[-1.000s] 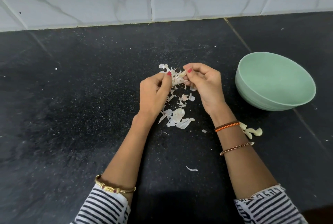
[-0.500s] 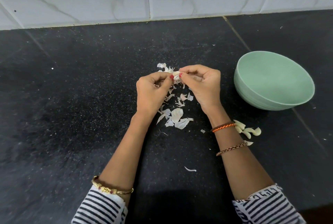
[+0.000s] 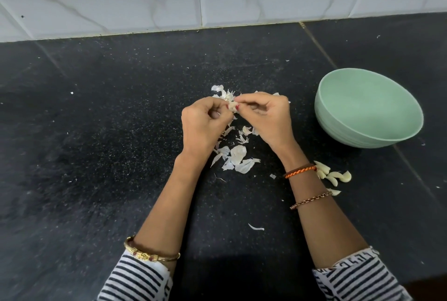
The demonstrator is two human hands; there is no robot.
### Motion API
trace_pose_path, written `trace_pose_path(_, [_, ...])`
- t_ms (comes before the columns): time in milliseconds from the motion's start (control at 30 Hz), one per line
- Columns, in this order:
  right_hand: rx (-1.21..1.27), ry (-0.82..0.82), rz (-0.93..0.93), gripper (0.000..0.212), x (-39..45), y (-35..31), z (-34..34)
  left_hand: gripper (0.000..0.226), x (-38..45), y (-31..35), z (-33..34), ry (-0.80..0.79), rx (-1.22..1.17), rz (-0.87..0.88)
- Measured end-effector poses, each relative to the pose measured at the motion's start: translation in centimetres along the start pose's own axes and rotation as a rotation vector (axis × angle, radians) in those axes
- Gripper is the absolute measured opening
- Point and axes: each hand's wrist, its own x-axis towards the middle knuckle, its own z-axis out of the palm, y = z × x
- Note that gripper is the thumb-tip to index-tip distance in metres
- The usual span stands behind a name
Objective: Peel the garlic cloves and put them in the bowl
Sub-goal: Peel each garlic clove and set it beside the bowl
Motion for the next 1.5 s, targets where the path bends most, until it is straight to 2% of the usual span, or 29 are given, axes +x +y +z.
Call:
trace_pose_path(33, [0.068,0.001,0.034,0.020,0.0,-0.3,-0.1,0.002,0.0,0.1,0.0,-0.003,-0.048,-0.032])
trace_pose_path(167, [0.357,-0.052,0.209,0.017,0.1,-1.2,-0.9,0.014,0.0,0.2,0.0,-0.003,-0.091,-0.062])
trace_pose_path(233, [0.425,-0.072,0.250,0.018,0.1,-1.3,-1.2,0.018,0.1,0.1,0.0,-0.012,-0.064,-0.059])
trace_pose_path(433, [0.282,-0.027,0.208,0.017,0.0,-1.0,-0.6,0.019,-0.2,0.4,-0.1,-0.030,-0.060,-0.001])
trace_pose_path(533, [0.234,0.007,0.198,0.018,0.2,-0.7,-0.4,0.008,-0.3,0.5,0.0,-0.089,-0.049,0.056])
trace_pose_path(667, [0.140,0.001,0.160,0.026,0.2,-0.4,0.0,0.013,-0.1,0.3,-0.1,-0.117,-0.039,0.084])
trace_pose_path(800, [-0.029,0.019,0.067,0.019,0.2,0.1,0.1,0.019,0.0,0.0,-0.2,-0.116,-0.004,0.134])
trace_pose_path(1000, [-0.022,0.045,0.048,0.018,0.1,0.0,0.2,0.020,0.1,-0.2,-0.2,-0.115,0.007,0.149])
trace_pose_path(1167, [-0.063,0.045,0.020,0.015,0.1,0.4,0.2,0.011,-0.3,0.3,-0.3,-0.129,-0.096,0.055])
trace_pose_path(1367, [-0.143,-0.023,-0.117,0.015,0.0,0.6,0.1,0.019,0.0,0.6,-0.2,-0.109,-0.215,-0.105])
trace_pose_path(1500, [-0.032,-0.060,-0.003,0.017,0.0,-0.1,0.0,0.007,0.1,0.7,0.0,-0.057,-0.263,-0.136])
